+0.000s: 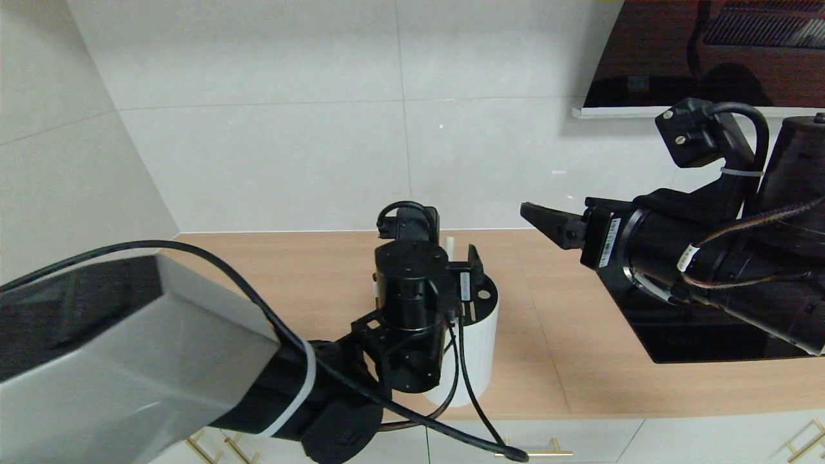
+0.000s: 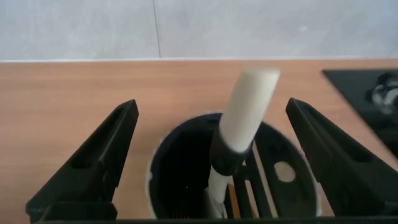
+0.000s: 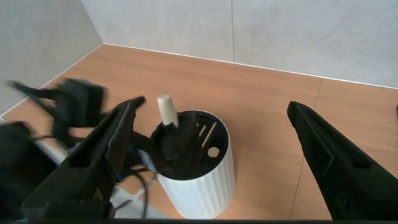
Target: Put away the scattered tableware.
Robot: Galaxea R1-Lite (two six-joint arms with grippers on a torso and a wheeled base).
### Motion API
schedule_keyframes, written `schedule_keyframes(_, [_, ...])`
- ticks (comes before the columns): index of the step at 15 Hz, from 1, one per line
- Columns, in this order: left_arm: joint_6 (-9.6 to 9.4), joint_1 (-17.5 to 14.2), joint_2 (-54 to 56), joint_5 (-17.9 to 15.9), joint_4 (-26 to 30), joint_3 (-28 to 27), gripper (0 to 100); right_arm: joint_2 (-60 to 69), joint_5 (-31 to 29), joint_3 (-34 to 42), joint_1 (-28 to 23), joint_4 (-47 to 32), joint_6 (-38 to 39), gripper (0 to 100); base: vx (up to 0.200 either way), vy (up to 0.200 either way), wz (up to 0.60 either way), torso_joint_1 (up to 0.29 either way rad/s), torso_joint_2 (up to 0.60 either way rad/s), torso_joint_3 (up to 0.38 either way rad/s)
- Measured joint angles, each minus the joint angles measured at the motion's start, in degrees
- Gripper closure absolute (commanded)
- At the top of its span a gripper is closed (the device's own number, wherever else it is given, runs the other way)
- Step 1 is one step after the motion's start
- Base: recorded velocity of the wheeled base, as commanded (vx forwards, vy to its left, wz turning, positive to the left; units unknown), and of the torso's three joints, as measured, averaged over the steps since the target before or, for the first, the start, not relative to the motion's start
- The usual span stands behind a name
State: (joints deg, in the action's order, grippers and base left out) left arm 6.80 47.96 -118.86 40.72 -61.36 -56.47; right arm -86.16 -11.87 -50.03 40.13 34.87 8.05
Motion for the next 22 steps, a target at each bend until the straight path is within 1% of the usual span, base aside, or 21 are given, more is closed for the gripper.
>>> schedule_keyframes(2, [-1.33, 0.02, 6.51, -4.69, -2.50, 5.06, 0, 0.11, -0.06, 0.04, 0.00, 0.02, 0.02, 0, 0.000, 0.000, 0.00, 0.000, 0.00, 0.000])
schedule_keyframes(5, [-3.47, -0.04, 16.52, -10.83, -4.12, 11.65, 0, 1.16, -0.24, 0.30, -0.26, 0.02, -0.04, 0, 0.000, 0.000, 0.00, 0.000, 0.00, 0.000])
schedule_keyframes(6, [-4.34, -0.11, 19.22, -12.40, -4.23, 13.20, 0, 1.66, -0.22, 0.50, -0.44, 0.02, -0.06, 0, 0.000, 0.000, 0.00, 0.000, 0.00, 0.000])
schedule_keyframes(8, [-6.91, -0.41, 26.19, -15.57, -4.30, 16.59, 0, 5.00, -0.06, 1.44, -1.46, -0.29, -0.66, 0, 0.000, 0.000, 0.00, 0.000, 0.00, 0.000])
schedule_keyframes(9, [-7.80, -1.22, 29.50, -16.52, -4.22, 18.46, 0, 7.67, 0.00, 2.22, -2.54, -0.30, -1.45, 0, 0.000, 0.000, 0.00, 0.000, 0.00, 0.000])
schedule_keyframes(10, [-8.35, -3.06, 32.62, -17.30, -4.00, 20.44, 0, 10.62, 0.09, 3.62, -3.80, -0.41, -2.36, 0, 0.000, 0.000, 0.00, 0.000, 0.00, 0.000])
schedule_keyframes(13, [-8.90, -10.31, 41.52, -18.01, -2.11, 25.88, 0, 20.21, 0.50, 8.77, -6.90, -1.54, -4.06, 0, 0.000, 0.000, 0.00, 0.000, 0.00, 0.000])
schedule_keyframes(15, [-9.07, -14.64, 48.52, -18.09, 2.57, 28.49, 0, 27.65, 0.44, 11.73, -8.08, -6.27, -4.46, 0, 0.000, 0.000, 0.00, 0.000, 0.00, 0.000])
schedule_keyframes(16, [-9.12, -16.59, 52.79, -18.08, 6.58, 29.65, 0, 31.95, 0.49, 13.37, -9.24, -10.33, -4.55, 0, 0.000, 0.000, 0.00, 0.000, 0.00, 0.000])
schedule_keyframes(19, [-9.18, -21.31, 66.88, -18.25, 21.59, 31.96, 0, 44.72, 0.74, 17.74, -14.75, -21.27, -4.46, 0, 0.000, 0.000, 0.00, 0.000, 0.00, 0.000])
schedule_keyframes(22, [-9.16, -27.06, 82.76, -19.46, 38.03, 32.99, 0, 57.22, 0.20, 20.76, -20.32, -31.67, -4.66, 0, 0.000, 0.000, 0.00, 0.000, 0.00, 0.000])
